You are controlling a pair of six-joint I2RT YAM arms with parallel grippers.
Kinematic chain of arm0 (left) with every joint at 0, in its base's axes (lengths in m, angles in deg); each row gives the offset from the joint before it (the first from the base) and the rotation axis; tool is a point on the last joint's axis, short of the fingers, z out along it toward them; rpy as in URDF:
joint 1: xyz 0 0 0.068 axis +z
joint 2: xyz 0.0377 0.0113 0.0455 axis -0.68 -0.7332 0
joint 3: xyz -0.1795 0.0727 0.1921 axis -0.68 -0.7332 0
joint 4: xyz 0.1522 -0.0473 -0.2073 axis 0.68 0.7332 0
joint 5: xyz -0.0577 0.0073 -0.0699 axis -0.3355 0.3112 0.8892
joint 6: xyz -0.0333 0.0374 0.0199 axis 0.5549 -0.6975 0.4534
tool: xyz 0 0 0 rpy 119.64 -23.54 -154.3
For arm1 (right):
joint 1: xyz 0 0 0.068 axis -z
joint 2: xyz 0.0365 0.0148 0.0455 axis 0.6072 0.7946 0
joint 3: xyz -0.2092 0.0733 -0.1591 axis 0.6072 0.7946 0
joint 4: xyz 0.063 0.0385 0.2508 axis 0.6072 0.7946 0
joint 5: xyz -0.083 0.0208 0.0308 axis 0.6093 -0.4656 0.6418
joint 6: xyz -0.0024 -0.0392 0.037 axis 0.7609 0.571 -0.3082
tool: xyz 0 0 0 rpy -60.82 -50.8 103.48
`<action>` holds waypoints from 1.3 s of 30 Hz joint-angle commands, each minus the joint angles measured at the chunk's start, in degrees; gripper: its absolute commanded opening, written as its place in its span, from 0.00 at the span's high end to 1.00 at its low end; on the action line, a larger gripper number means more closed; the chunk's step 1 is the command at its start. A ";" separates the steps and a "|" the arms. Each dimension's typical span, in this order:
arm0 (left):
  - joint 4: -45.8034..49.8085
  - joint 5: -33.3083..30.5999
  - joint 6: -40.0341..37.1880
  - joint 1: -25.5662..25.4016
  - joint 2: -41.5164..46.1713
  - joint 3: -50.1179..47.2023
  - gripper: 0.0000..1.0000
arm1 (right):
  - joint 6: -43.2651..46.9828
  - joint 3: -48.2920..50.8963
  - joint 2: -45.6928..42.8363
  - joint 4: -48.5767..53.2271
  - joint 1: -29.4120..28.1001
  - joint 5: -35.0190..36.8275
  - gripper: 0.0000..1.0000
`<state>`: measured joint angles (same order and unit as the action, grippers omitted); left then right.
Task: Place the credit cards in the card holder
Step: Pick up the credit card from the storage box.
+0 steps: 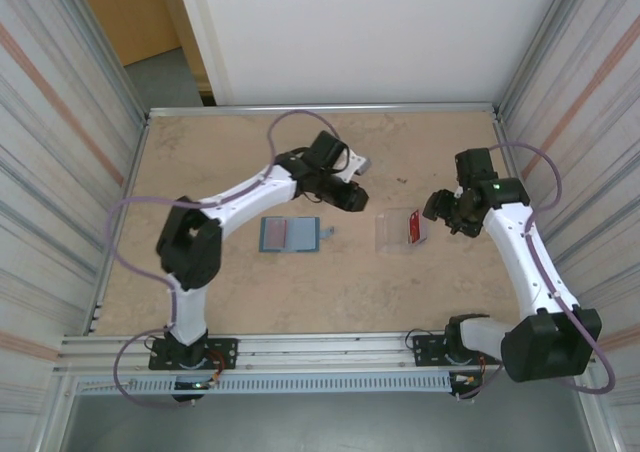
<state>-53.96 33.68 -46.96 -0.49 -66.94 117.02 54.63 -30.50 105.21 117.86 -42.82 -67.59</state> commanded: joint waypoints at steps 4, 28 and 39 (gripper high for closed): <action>2.51 0.83 5.34 -5.56 -10.40 9.60 0.96 | 3.37 2.42 -1.70 -0.49 3.61 -6.26 0.31; 4.60 1.96 3.85 -7.76 -19.55 16.20 1.00 | 4.91 6.08 5.43 -7.91 1.59 -6.14 0.33; 4.02 2.31 4.51 -6.94 -19.85 14.48 1.00 | 5.58 1.77 13.33 -8.95 -0.74 -2.73 0.35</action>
<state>-50.64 35.10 -42.63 -7.72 -86.07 131.68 58.32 -26.28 116.95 108.98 -43.04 -72.61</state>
